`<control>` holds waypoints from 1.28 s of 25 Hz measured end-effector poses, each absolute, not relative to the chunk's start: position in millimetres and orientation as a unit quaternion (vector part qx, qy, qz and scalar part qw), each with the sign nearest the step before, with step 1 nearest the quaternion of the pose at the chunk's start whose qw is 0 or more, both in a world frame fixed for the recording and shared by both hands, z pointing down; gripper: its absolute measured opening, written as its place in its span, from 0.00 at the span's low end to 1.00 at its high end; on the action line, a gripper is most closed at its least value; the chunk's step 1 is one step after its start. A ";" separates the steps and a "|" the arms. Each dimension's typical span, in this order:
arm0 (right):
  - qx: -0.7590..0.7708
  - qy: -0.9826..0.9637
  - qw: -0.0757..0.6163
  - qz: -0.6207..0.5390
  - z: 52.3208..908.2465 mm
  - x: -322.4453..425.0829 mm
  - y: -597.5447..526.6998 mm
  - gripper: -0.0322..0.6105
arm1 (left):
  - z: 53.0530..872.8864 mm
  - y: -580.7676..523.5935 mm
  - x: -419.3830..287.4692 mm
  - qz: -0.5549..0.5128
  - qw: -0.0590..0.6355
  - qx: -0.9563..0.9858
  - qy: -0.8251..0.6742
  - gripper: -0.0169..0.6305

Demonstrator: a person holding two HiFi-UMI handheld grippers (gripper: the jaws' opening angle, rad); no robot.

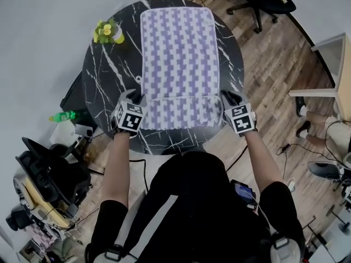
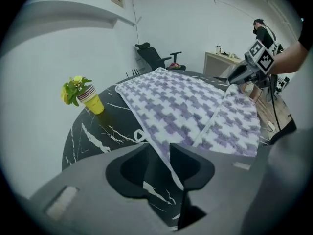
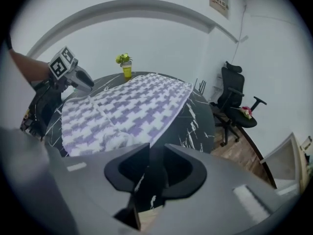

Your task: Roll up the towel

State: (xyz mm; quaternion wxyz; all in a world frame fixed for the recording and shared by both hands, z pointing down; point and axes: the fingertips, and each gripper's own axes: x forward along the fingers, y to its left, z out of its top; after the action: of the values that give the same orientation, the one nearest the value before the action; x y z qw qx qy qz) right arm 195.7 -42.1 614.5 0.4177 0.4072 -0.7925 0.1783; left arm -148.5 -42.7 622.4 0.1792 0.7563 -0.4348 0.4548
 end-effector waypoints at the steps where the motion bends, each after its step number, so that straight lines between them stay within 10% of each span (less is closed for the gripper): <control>1: 0.418 -0.788 0.416 0.177 611.8 200.2 -39.4 0.20 | 619.0 -44.2 -148.3 0.452 0.176 0.756 -0.439 0.24; 26: 0.281 -0.813 0.503 0.084 652.4 149.1 96.9 0.30 | 644.9 115.9 -85.1 0.504 0.091 0.804 -0.302 0.36; 32: 0.263 -0.812 0.513 0.095 656.5 151.8 114.0 0.13 | 661.9 115.5 -98.5 0.519 0.113 0.792 -0.300 0.39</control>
State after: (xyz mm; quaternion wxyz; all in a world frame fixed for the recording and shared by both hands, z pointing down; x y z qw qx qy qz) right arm 151.8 114.0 656.5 0.5129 0.2632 -0.8116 0.0949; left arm -98.5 115.5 661.9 0.1133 0.7925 -0.2996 0.5190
